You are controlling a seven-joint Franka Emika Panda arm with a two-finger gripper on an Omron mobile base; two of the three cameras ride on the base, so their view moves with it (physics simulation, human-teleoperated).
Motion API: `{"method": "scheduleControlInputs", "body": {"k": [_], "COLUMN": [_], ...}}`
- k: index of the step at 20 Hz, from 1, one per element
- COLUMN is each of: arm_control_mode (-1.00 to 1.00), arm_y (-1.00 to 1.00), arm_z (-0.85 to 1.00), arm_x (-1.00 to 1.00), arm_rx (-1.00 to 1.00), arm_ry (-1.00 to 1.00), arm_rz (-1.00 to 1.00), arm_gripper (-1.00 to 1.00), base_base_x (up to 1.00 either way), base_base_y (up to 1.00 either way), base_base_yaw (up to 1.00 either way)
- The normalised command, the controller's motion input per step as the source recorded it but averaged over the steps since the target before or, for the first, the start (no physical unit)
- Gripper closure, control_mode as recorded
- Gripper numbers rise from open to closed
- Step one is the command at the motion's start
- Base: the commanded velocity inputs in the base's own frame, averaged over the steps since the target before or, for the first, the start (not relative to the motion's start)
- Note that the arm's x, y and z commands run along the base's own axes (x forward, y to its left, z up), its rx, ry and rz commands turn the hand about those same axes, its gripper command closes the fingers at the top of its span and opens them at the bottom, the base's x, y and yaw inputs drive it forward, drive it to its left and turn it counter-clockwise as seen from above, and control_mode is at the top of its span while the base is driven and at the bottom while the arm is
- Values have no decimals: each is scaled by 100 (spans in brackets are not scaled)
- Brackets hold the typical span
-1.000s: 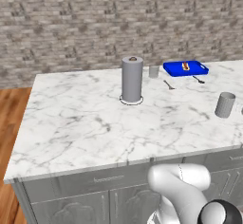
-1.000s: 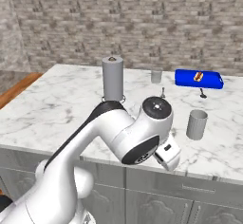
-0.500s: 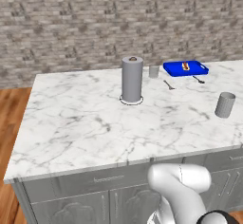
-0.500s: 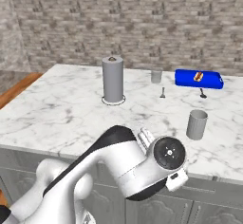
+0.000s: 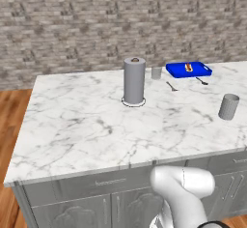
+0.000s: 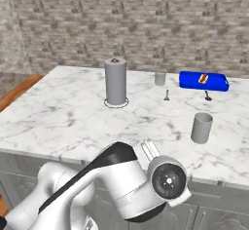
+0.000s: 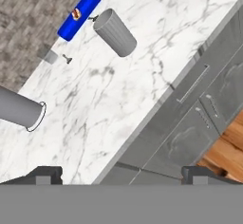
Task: Take the tongs from the drawer on the right and place them on the dining counter next to the tray containing the hot dog.
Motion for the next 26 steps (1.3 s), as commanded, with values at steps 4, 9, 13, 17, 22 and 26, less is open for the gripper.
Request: {"method": "scheduleControlInputs", "body": {"k": [4,9,13,17,22,26], "arm_control_mode": [-100,-100,-100,-100,-100,-100], "arm_y": [0,0,-11,-18,-24,-28], "arm_z": [-8,-14,-6,-6,-9,-13], "arm_x": [-9,-6,0,-4,-8,-9], "arm_rx": [0,0,5,7,9,9], "arm_ry": [-10,-4,0,0,0,0], "arm_rz": [0,0,0,0,0,0], "arm_gripper": [-100,-100,-100,-100,-100,-100], "base_base_x": [0,0,0,0,0,0], "base_base_y": [0,0,0,0,0,0], "base_base_yaw": [0,0,0,0,0,0]}}
